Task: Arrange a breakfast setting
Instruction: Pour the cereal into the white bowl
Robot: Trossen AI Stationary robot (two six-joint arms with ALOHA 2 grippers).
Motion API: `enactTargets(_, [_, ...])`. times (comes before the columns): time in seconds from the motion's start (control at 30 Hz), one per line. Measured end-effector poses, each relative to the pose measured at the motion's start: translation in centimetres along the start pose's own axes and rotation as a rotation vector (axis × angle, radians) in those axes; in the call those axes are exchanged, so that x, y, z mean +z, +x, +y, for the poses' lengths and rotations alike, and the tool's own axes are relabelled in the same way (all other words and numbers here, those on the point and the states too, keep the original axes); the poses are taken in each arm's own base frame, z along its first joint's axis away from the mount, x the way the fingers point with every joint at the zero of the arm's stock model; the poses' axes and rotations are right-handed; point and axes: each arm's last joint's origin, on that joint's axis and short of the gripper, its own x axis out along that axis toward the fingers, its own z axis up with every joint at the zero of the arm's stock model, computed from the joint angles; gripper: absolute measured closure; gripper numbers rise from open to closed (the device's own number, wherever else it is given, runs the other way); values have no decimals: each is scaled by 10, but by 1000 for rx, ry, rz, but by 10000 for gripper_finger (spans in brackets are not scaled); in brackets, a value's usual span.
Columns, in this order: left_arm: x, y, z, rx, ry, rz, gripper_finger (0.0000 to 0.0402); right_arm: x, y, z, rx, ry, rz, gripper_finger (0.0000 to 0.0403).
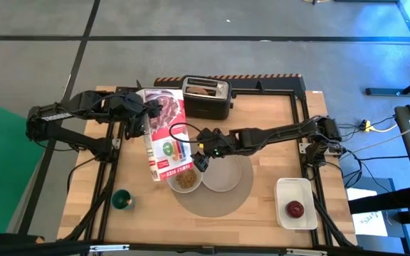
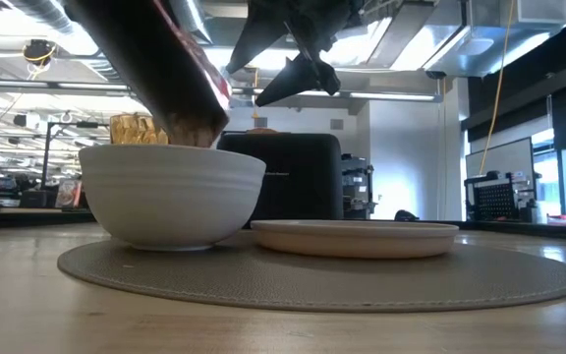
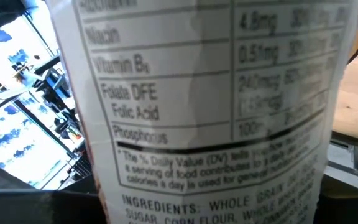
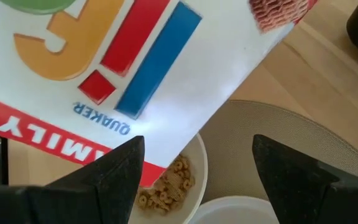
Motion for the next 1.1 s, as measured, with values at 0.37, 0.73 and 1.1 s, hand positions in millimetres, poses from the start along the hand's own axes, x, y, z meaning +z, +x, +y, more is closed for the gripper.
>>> enactTargets(0.37, [1, -1, 0, 1, 6, 18, 150, 0, 0, 0, -8, 5, -7, 114])
enactTargets(0.73, [2, -1, -2, -19, -94, -23, 150, 0, 0, 0, -6, 5, -6, 114])
enactTargets(1.1, [-3, 2, -7, -59, -125, -15, 150, 0, 0, 0, 7, 11, 2, 114])
